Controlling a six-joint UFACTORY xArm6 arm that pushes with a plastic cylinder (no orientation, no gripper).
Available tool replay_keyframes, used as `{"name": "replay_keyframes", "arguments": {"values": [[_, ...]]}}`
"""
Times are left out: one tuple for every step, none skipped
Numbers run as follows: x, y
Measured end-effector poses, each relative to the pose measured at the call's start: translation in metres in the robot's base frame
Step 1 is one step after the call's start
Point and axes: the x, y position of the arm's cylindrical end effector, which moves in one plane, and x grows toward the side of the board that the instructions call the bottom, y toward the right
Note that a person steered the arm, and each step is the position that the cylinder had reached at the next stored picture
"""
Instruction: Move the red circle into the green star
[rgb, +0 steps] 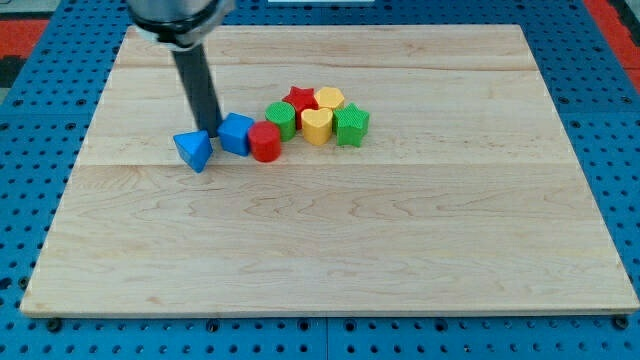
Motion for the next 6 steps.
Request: {"name": "replay_keyframes", "arguments": {"values": [[0.002,0.03],[0.019,0.019],[0.051,0.034],[0.066,0.074],[0.066,0.099],[0.066,0.135]]}}
